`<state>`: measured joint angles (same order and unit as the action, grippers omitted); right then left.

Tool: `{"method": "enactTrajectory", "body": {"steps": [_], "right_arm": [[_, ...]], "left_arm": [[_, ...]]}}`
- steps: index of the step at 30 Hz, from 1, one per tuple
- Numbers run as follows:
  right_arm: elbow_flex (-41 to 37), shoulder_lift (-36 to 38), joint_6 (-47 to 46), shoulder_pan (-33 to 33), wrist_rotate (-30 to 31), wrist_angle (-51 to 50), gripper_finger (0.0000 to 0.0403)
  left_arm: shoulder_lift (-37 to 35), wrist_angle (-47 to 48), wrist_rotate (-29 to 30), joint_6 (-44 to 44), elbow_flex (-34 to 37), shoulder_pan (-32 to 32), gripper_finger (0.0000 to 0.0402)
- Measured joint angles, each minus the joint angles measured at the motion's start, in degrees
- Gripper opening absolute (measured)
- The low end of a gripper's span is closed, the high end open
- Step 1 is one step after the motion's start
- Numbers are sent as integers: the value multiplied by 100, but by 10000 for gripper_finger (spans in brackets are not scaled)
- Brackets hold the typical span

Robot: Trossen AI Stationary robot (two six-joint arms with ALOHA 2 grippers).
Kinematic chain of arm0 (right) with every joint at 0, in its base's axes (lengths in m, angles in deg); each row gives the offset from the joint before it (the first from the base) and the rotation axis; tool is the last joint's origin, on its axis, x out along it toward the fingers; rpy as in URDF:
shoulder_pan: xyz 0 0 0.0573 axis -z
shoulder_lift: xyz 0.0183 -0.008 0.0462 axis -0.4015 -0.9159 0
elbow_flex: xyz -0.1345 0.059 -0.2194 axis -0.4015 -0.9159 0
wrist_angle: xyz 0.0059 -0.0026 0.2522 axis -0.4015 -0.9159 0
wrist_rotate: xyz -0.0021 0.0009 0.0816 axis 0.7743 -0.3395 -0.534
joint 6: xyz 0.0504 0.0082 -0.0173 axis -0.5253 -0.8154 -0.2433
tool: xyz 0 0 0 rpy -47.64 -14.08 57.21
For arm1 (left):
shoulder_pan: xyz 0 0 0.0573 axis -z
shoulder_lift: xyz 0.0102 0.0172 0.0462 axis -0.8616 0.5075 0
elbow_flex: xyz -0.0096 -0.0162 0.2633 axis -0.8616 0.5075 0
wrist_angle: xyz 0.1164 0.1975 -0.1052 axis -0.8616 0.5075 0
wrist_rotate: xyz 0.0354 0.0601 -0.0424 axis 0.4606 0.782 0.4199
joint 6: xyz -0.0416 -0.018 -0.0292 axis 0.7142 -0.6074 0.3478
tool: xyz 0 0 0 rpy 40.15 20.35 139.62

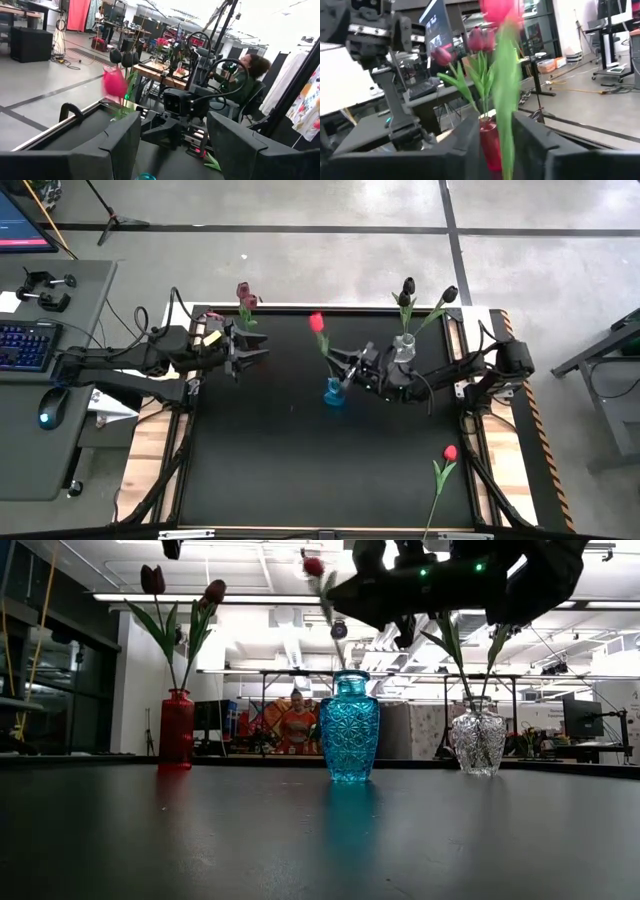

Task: Sort flowers into vase by color
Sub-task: Put the top red flower into the blue vase, then put the red flower into the blue vase

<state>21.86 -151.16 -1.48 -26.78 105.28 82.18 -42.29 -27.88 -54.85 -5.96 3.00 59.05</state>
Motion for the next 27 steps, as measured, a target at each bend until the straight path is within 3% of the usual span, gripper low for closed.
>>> {"method": "enactTrajectory", "body": {"steps": [5, 11, 16, 20, 23, 27], "right_arm": [[1, 557, -38, -205, 0, -1111, 176], [4, 2065, -902, -545, -241, -4049, 232], [7, 3232, -3177, -926, -1197, -6612, 232], [7, 3441, -5290, -1592, -2469, -8017, 224], [7, 3201, -6921, -2390, -3182, -8396, 218], [4, 2685, -9026, -3501, -3536, -8290, 216]], "left_arm": [[0, 0, -2, 2, 0, 0, 213], [0, 0, -2, 4, 0, -2, 213], [0, -2, -1, 11, 0, -2, 213], [0, -1, 0, 11, 0, 0, 213], [-1, -2, 1, 11, 0, -2, 213], [-1, -2, 7, 11, 0, -2, 213]]}}
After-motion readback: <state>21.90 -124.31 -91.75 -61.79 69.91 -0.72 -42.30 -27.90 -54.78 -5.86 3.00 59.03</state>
